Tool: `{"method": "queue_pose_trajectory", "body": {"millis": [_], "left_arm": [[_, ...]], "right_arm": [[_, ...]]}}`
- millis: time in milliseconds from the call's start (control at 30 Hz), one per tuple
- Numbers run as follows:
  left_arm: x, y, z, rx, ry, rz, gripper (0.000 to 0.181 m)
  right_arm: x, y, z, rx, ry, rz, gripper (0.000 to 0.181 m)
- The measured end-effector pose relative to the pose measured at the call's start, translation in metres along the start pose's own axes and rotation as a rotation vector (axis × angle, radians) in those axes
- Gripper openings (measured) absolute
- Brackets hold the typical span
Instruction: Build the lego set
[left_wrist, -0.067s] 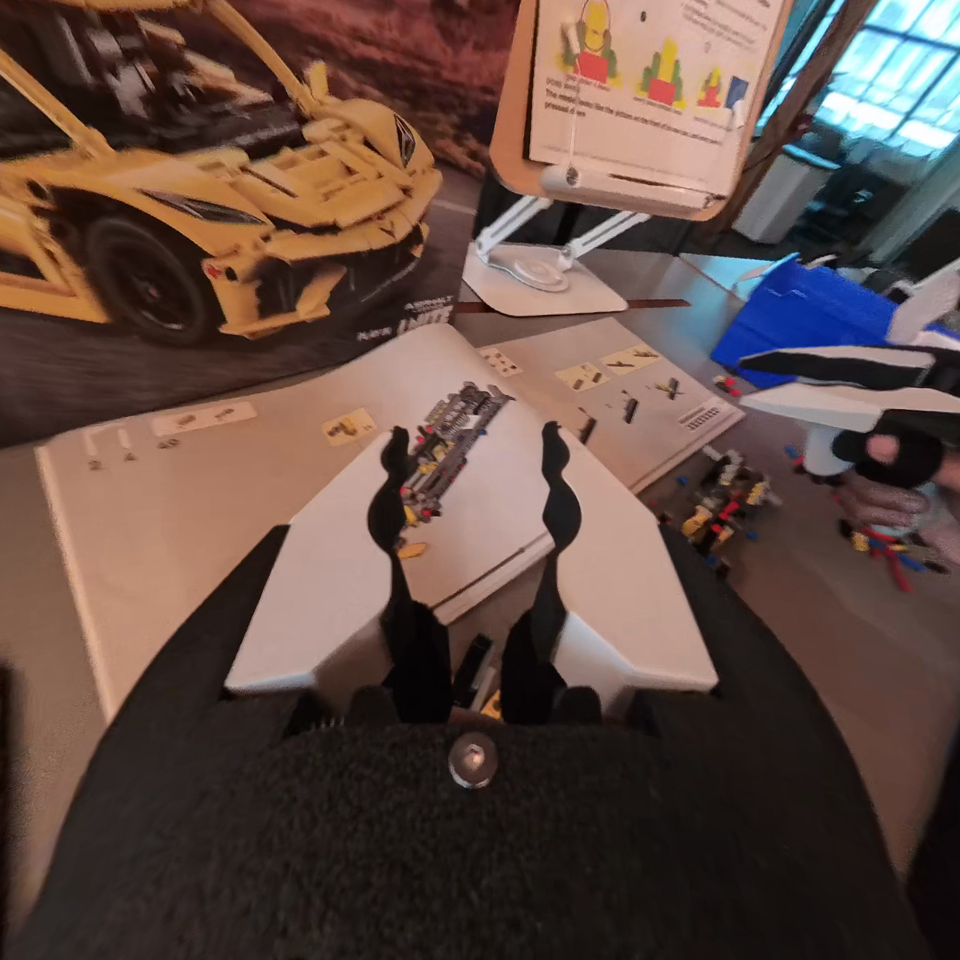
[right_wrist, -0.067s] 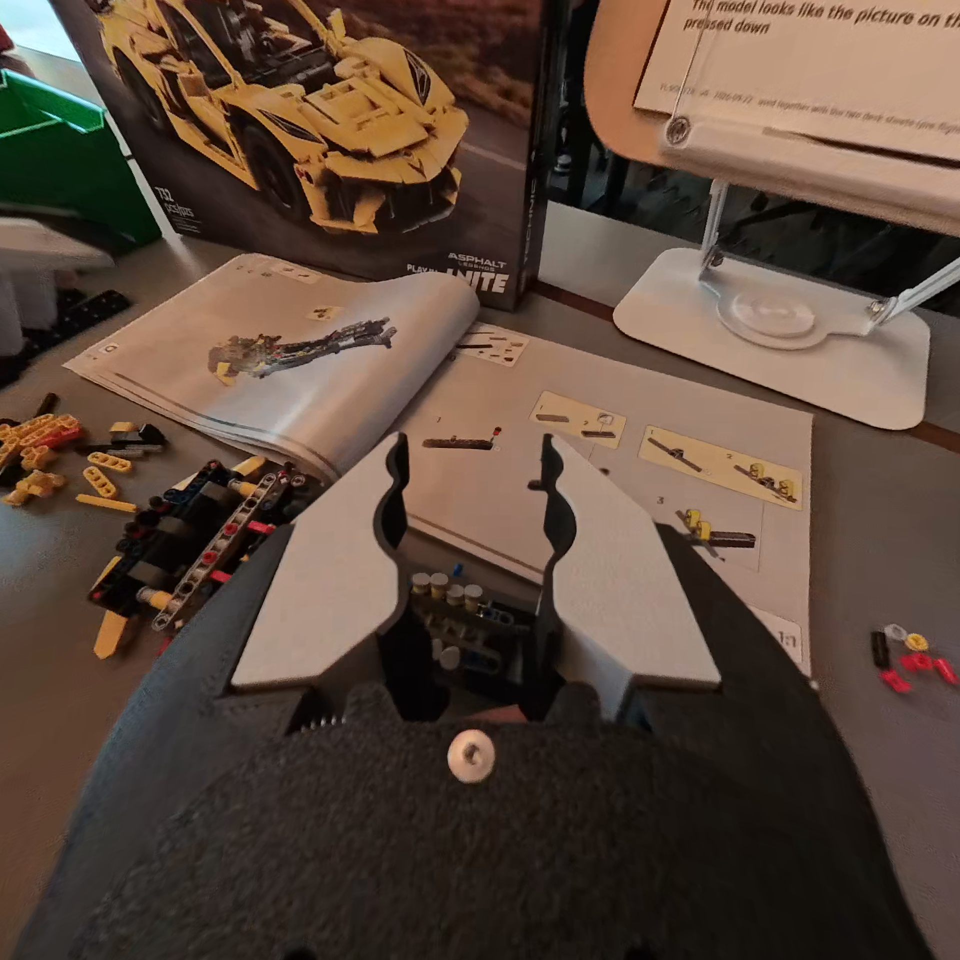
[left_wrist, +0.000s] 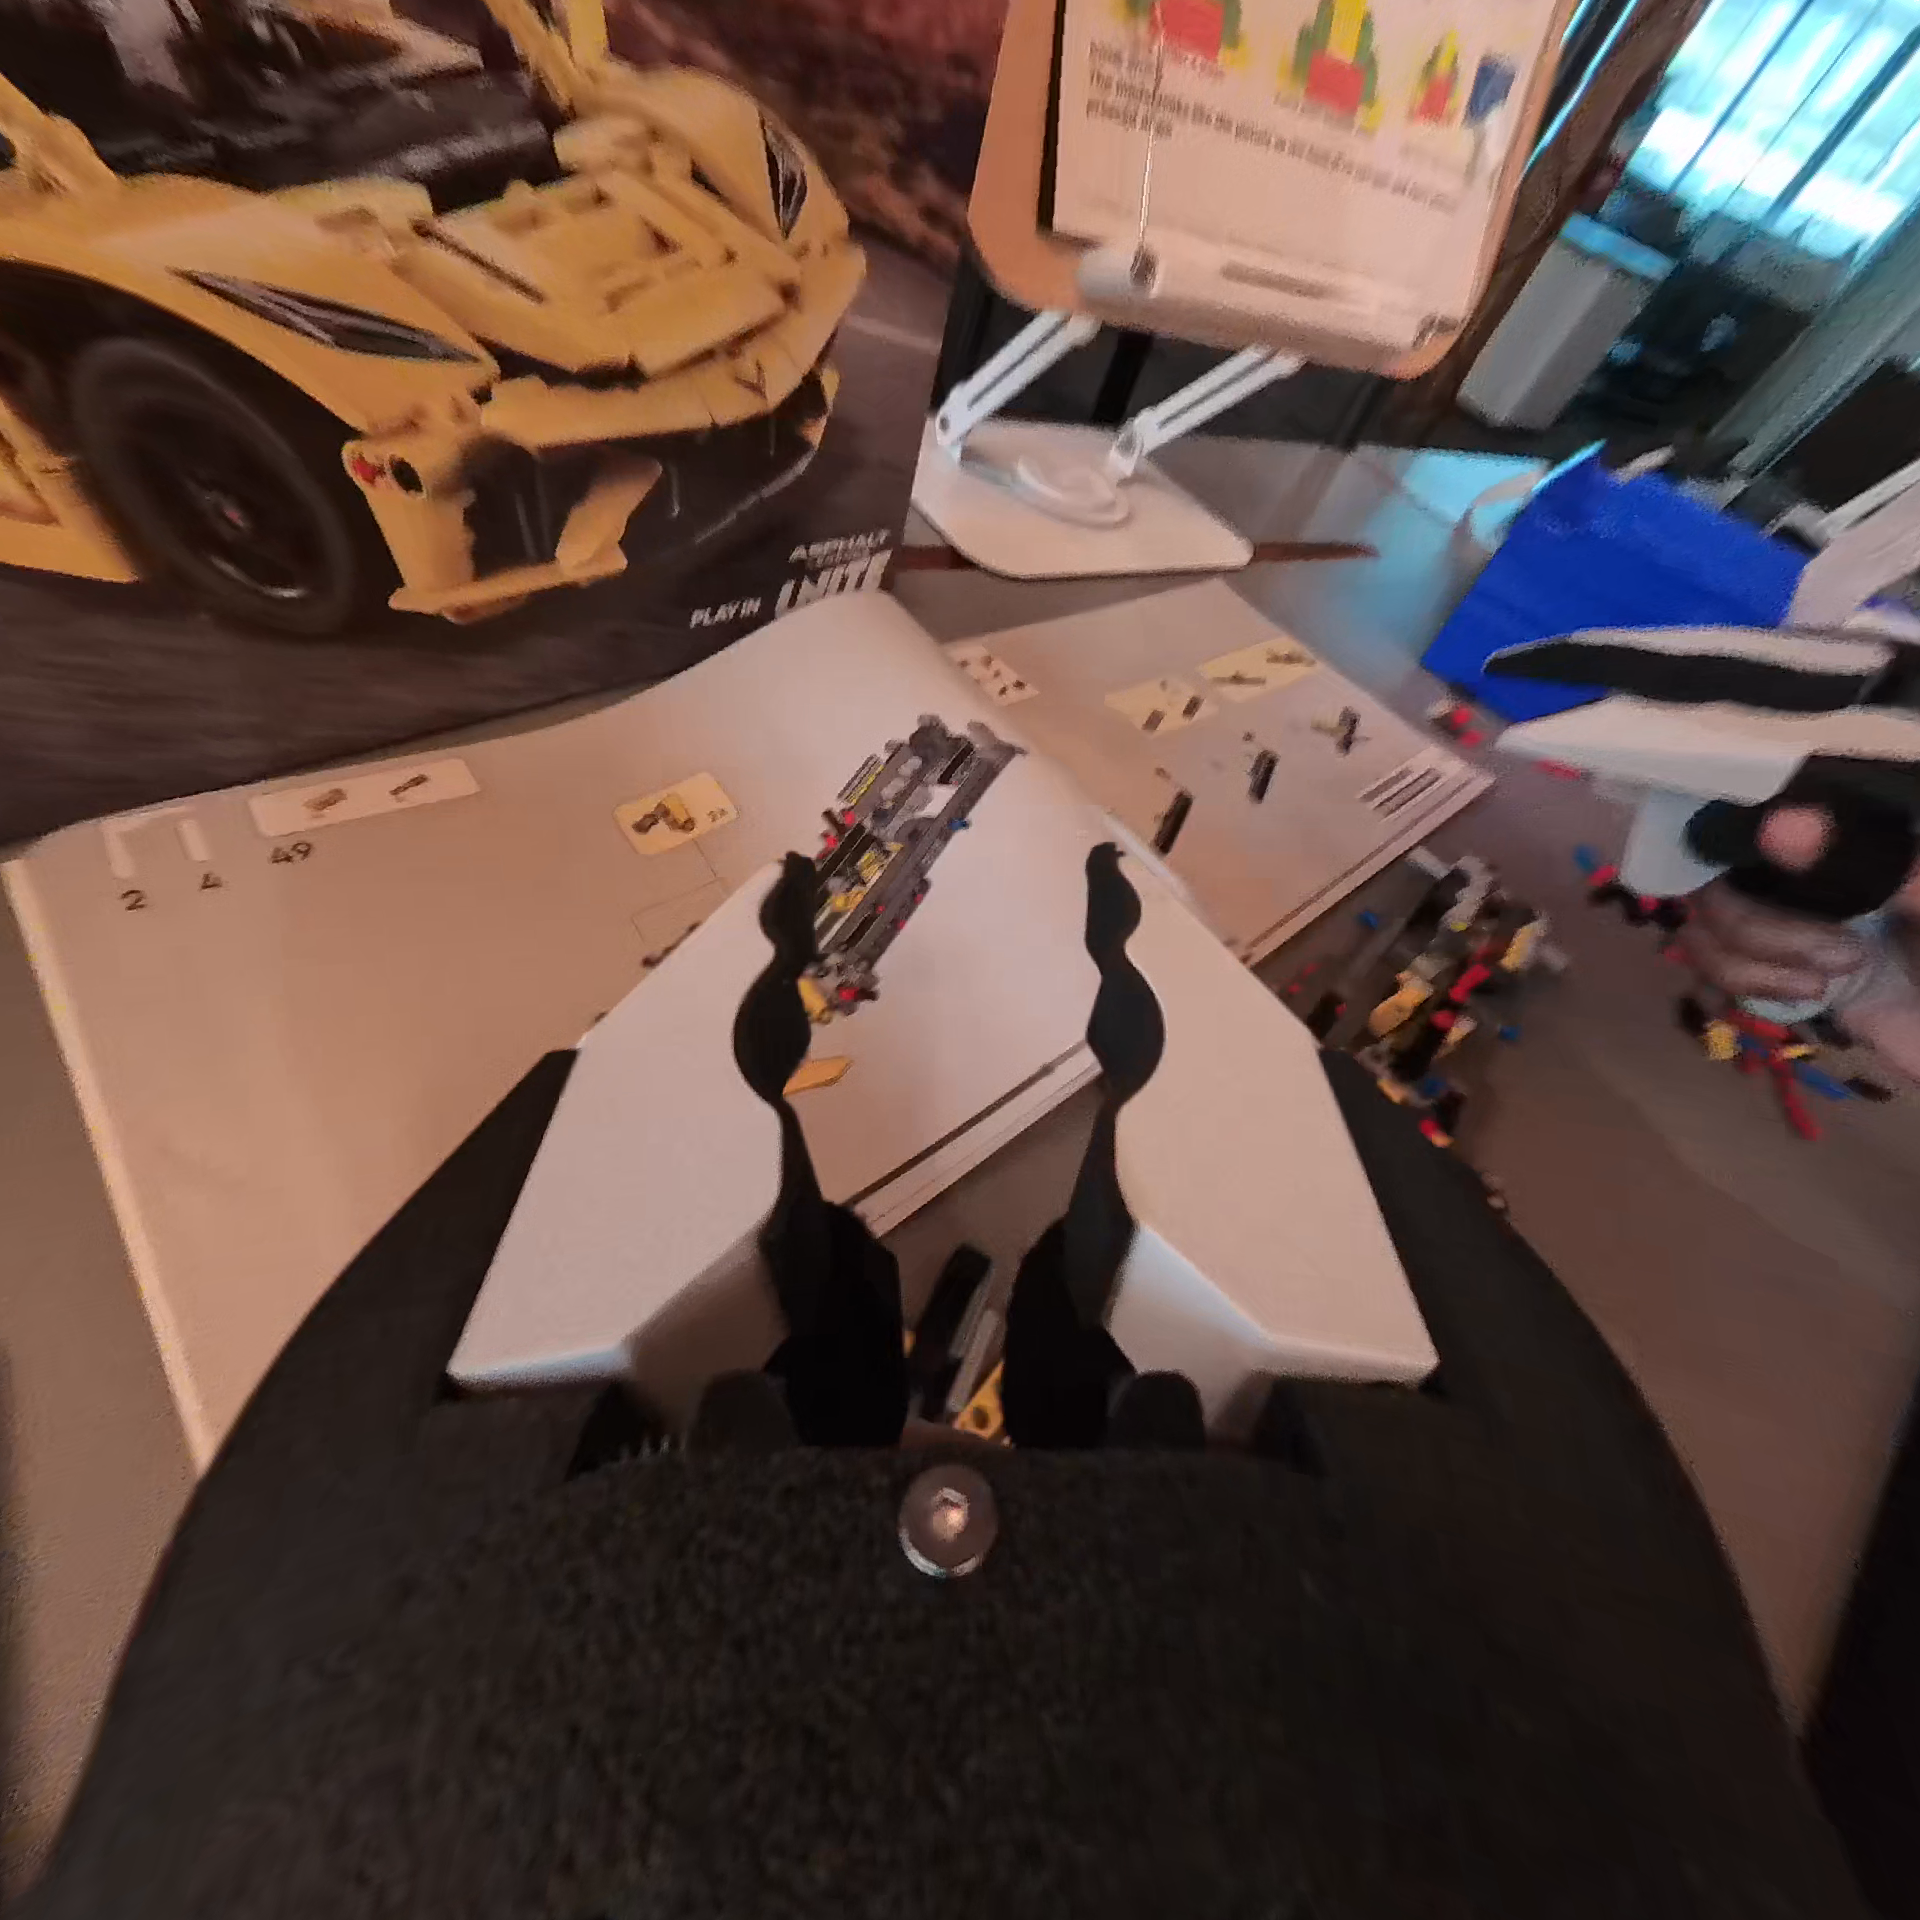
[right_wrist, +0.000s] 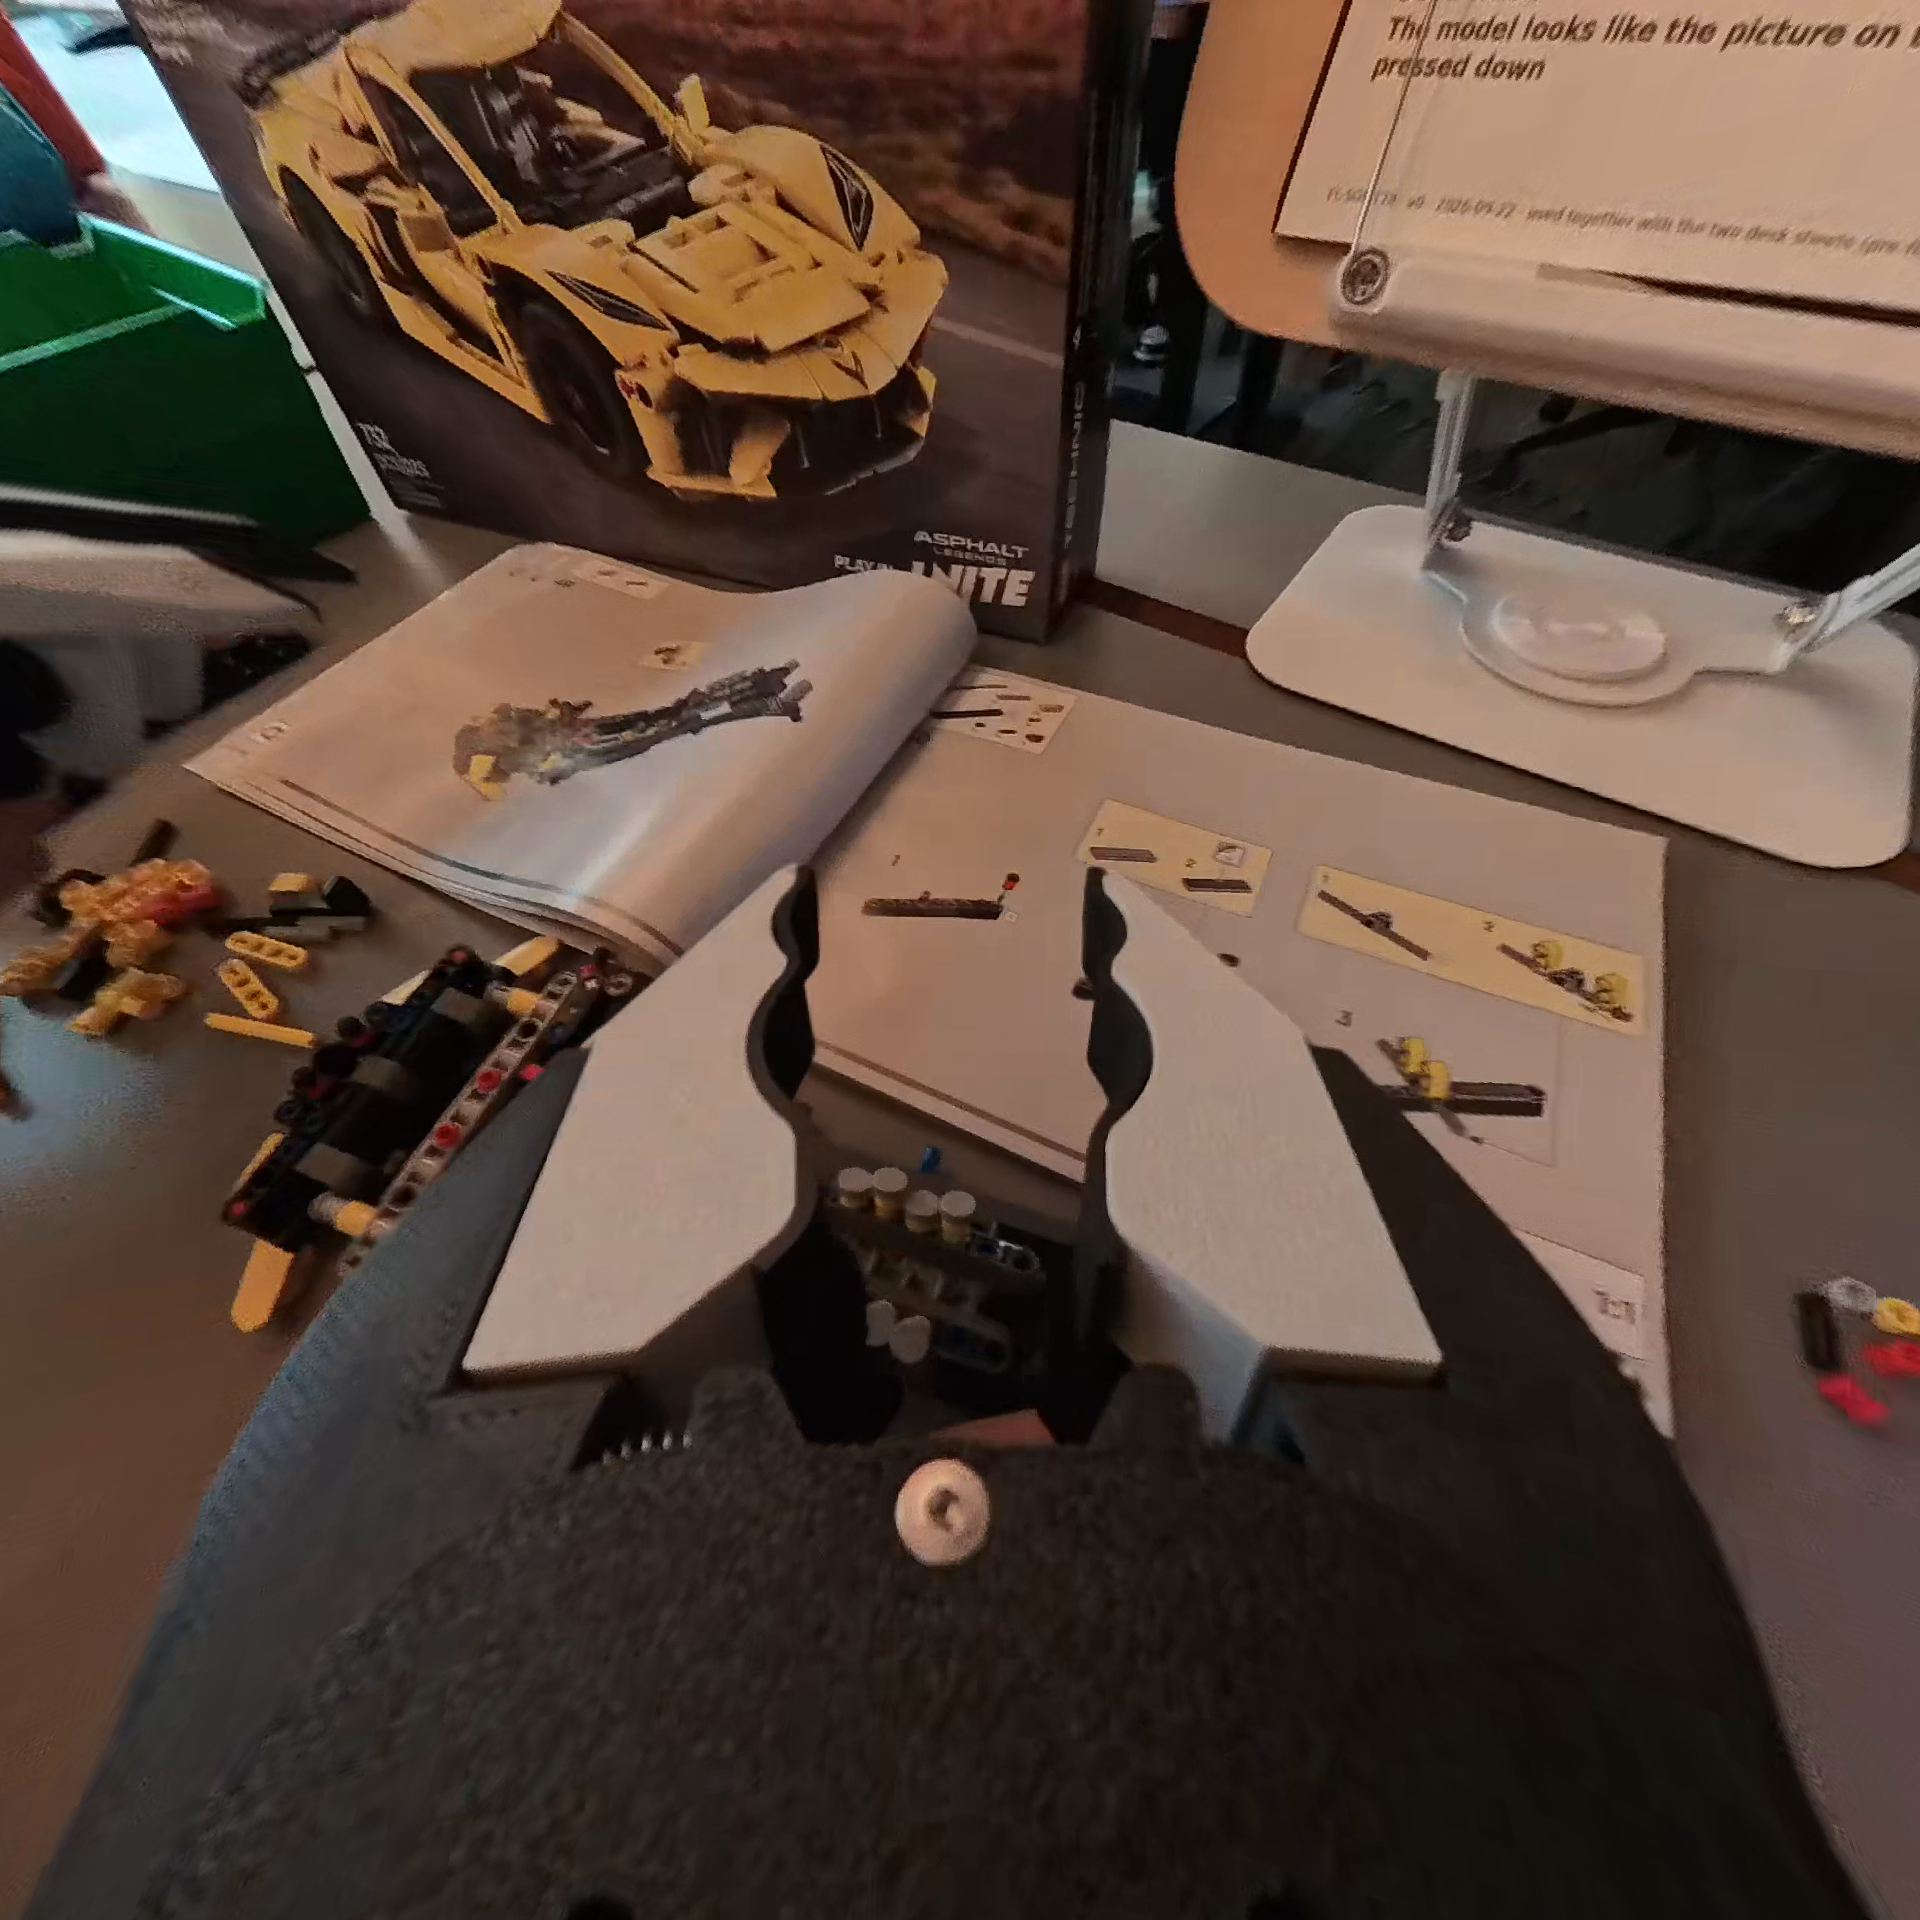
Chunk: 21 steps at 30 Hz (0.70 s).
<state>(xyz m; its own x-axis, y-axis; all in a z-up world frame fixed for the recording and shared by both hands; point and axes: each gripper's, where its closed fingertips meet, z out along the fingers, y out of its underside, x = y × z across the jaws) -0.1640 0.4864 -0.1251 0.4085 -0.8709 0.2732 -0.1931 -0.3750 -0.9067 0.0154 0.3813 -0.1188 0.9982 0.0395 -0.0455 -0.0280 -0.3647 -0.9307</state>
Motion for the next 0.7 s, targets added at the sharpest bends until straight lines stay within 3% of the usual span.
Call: {"method": "queue_pose_trajectory", "body": {"millis": [233, 700], "left_arm": [[-0.004, 0.003, 0.003, -0.015, -0.064, 0.161, 0.048], [-0.018, -0.007, -0.008, 0.019, -0.104, 0.149, 0.044]], "right_arm": [[-0.005, 0.01, 0.007, -0.028, -0.045, 0.035, 0.051], [-0.014, 0.009, 0.006, -0.038, -0.055, 0.0, 0.05]]}}
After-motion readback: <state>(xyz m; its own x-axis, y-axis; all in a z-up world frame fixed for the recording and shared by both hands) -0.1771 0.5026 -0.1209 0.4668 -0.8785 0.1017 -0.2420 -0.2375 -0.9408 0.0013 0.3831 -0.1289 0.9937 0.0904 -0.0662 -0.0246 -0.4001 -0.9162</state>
